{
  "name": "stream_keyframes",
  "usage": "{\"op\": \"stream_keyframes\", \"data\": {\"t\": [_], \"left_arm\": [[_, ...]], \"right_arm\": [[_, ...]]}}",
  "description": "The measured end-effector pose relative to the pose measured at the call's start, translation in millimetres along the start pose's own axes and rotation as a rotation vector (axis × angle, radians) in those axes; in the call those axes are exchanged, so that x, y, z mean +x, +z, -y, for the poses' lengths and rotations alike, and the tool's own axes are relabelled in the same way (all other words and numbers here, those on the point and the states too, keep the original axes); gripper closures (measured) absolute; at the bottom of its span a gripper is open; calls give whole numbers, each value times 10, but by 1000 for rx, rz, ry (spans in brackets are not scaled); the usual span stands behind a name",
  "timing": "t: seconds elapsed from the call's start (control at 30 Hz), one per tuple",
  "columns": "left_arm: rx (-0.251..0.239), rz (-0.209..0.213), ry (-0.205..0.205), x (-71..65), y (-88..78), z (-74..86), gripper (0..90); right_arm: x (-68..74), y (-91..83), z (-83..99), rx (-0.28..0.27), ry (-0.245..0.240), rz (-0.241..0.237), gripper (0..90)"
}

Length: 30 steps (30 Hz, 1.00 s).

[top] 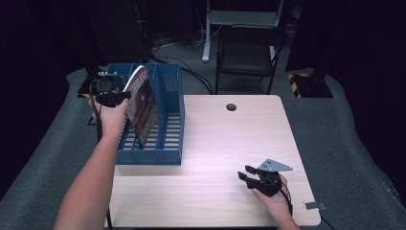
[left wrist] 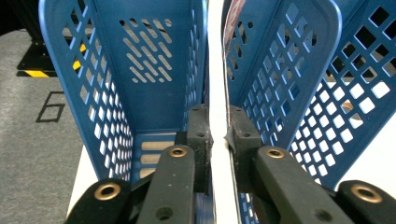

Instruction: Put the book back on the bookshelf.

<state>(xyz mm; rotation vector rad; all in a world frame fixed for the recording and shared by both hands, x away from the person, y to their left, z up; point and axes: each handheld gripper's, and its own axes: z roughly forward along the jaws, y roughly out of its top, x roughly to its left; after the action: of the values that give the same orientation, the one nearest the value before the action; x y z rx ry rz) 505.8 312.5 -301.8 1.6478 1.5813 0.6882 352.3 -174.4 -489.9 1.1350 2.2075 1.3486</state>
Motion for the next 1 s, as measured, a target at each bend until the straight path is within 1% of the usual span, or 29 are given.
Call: {"op": "stream_keyframes", "data": {"t": [0.1, 0.17, 0.27, 0.43, 0.67, 0.7, 0.77, 0.9, 0.97, 1.0], "left_arm": [[12, 12, -8, 4, 23, 6, 758], [10, 18, -14, 9, 27, 9, 731], [14, 22, -11, 11, 30, 8, 699], [12, 35, -25, 14, 26, 11, 645], [28, 43, -23, 9, 19, 6, 581], [16, 44, -23, 15, 18, 6, 572], [16, 46, -29, 18, -1, 6, 559], [10, 50, -29, 34, -43, -4, 543], [2, 50, -28, 42, -72, -9, 538], [-4, 52, -26, 47, -85, -10, 535]], "right_arm": [[3, 3, 1, 0, 1, -4, 561], [4, 5, 0, 0, 2, -3, 561], [2, 4, 0, 2, 2, 0, 561], [5, 4, 2, 0, 3, 0, 561], [4, 5, 2, 1, 2, -4, 560], [4, 4, 1, 2, 3, -2, 560], [5, 7, 1, 0, 2, -4, 560], [9, 11, 3, -5, 3, 4, 560], [4, 6, 3, 4, -2, -8, 559], [8, 11, 3, 2, 5, -1, 559]]}}
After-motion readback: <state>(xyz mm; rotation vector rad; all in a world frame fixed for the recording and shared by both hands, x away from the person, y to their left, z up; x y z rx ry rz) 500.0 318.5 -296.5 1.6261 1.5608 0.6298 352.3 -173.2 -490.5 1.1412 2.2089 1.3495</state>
